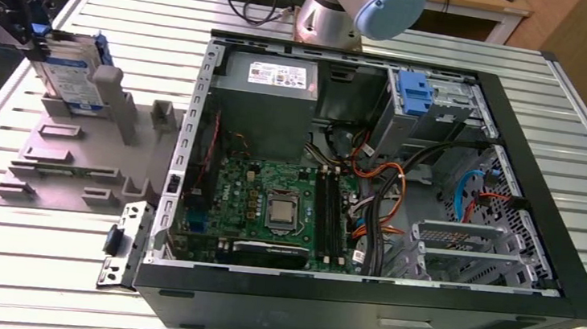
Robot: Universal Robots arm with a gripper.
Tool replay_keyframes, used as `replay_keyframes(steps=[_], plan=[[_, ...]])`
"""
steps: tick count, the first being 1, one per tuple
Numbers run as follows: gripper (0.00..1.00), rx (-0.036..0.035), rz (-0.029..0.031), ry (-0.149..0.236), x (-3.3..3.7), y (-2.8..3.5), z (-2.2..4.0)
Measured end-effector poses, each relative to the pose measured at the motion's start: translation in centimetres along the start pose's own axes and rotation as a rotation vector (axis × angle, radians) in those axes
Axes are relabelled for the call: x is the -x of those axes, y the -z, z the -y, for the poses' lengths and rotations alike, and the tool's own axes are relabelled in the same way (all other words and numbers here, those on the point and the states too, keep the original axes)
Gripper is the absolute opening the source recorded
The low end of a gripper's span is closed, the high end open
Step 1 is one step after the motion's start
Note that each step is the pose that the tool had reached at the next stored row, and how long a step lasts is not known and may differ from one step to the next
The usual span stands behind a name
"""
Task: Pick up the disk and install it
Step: 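Pick up the disk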
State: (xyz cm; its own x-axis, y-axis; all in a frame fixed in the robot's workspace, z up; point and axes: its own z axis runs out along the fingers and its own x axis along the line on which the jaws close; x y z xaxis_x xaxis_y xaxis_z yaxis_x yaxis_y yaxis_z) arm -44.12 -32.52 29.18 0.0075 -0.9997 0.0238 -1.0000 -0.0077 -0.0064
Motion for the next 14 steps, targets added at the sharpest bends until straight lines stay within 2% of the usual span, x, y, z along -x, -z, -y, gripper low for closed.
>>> replay_keyframes(steps=[5,7,14], plan=[[0.45,0.0001,0.0,0.0,0.0,0.01,0.0],[0.37,0.0,0.0,0.0,0.0,0.01,0.0],[0.36,0.0001,0.0,0.0,0.0,0.03,0.0]])
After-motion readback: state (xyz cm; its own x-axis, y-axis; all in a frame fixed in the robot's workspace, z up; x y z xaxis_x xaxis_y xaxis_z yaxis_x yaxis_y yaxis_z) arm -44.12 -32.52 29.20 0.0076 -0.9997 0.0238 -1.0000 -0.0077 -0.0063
